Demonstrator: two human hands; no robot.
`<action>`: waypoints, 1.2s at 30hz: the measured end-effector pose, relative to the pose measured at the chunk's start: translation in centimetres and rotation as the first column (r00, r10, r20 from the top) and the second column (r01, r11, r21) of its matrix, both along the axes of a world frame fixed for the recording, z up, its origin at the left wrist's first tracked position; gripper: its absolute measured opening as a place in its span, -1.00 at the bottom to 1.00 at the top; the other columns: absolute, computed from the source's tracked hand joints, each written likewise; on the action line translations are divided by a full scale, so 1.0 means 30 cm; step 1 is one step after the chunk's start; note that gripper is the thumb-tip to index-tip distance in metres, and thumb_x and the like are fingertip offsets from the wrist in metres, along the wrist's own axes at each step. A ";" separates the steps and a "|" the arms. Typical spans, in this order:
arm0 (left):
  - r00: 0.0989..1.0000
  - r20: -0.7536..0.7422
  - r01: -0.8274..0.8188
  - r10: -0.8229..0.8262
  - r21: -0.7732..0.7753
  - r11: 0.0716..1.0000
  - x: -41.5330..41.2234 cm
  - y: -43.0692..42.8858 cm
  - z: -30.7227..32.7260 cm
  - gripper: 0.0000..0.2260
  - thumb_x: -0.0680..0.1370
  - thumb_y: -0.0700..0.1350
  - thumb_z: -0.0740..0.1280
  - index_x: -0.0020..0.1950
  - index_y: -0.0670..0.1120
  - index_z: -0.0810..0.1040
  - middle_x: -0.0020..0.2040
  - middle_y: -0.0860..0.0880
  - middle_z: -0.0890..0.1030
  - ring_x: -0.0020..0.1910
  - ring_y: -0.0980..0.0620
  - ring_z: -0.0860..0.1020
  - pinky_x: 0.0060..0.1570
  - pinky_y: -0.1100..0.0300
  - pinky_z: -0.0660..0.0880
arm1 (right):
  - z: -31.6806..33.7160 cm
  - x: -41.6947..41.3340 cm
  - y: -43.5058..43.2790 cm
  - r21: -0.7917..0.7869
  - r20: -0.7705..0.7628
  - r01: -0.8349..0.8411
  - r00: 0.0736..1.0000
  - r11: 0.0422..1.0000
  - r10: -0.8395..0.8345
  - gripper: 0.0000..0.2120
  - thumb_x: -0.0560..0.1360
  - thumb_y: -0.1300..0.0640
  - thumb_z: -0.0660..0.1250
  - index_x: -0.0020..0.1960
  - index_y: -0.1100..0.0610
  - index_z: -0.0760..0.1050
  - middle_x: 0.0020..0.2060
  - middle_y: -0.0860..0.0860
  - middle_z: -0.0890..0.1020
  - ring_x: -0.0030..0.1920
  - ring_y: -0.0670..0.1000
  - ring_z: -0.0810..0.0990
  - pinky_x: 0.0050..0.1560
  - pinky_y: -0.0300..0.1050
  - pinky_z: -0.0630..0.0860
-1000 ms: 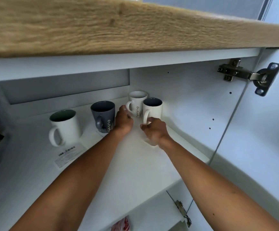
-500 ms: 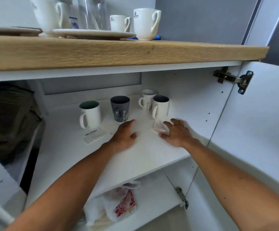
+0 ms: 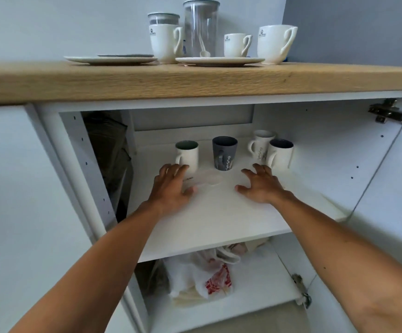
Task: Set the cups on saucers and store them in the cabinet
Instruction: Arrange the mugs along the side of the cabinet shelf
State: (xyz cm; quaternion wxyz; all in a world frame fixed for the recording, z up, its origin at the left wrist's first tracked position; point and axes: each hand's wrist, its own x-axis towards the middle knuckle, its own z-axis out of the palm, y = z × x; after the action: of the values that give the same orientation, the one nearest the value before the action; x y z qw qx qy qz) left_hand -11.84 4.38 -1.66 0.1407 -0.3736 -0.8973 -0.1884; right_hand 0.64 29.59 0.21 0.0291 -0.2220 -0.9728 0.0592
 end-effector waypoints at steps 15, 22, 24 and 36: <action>0.944 0.294 -0.227 0.152 0.240 0.944 -0.214 0.114 -0.024 -0.61 0.56 0.13 0.25 0.29 -0.07 0.41 0.23 -0.10 0.49 0.22 -0.15 0.41 0.13 -0.01 0.42 | -0.047 -0.311 -0.065 -0.574 -0.307 -0.067 0.941 0.816 -0.139 -0.47 0.54 -0.27 0.25 0.39 0.00 0.43 0.25 0.11 0.56 0.19 0.16 0.57 0.15 0.03 0.56; 0.837 0.547 -0.345 0.024 0.494 0.798 -0.248 0.182 -0.023 -0.54 0.56 0.20 0.15 0.04 -0.20 0.52 -0.01 -0.15 0.63 -0.01 -0.16 0.56 -0.06 0.04 0.44 | -0.017 -0.331 -0.081 -0.801 -0.293 -0.077 0.915 0.593 -0.278 -0.62 0.60 -0.28 0.11 0.20 -0.04 0.46 -0.14 0.05 0.59 -0.29 -0.01 0.58 -0.37 -0.18 0.46; 0.821 0.570 -0.371 0.021 0.506 0.778 -0.255 0.190 -0.036 -0.58 0.60 0.15 0.13 0.01 -0.20 0.51 -0.02 -0.18 0.63 -0.03 -0.16 0.56 -0.08 0.05 0.44 | -0.011 -0.331 -0.089 -0.838 -0.281 -0.073 0.907 0.541 -0.313 -0.62 0.61 -0.25 0.12 0.14 0.01 0.49 -0.16 0.04 0.59 -0.28 -0.01 0.59 -0.39 -0.19 0.48; 0.862 0.505 -0.273 -0.052 0.547 0.791 -0.152 0.177 0.019 -0.66 0.67 0.07 0.04 0.01 -0.16 0.44 -0.09 -0.11 0.52 -0.16 -0.03 0.45 -0.25 0.11 0.31 | 0.007 -0.102 -0.129 -0.842 -0.428 -0.205 0.818 0.499 -0.385 -0.72 0.63 -0.14 0.20 0.01 0.05 0.52 -0.07 0.09 0.65 -0.13 -0.02 0.67 -0.37 -0.22 0.55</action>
State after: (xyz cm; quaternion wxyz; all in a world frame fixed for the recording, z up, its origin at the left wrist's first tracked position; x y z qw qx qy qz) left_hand -16.39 9.68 -1.10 0.0285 -0.1930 -0.8163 -0.5437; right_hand -2.42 25.72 0.41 0.2052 -0.2312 -0.7407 0.5965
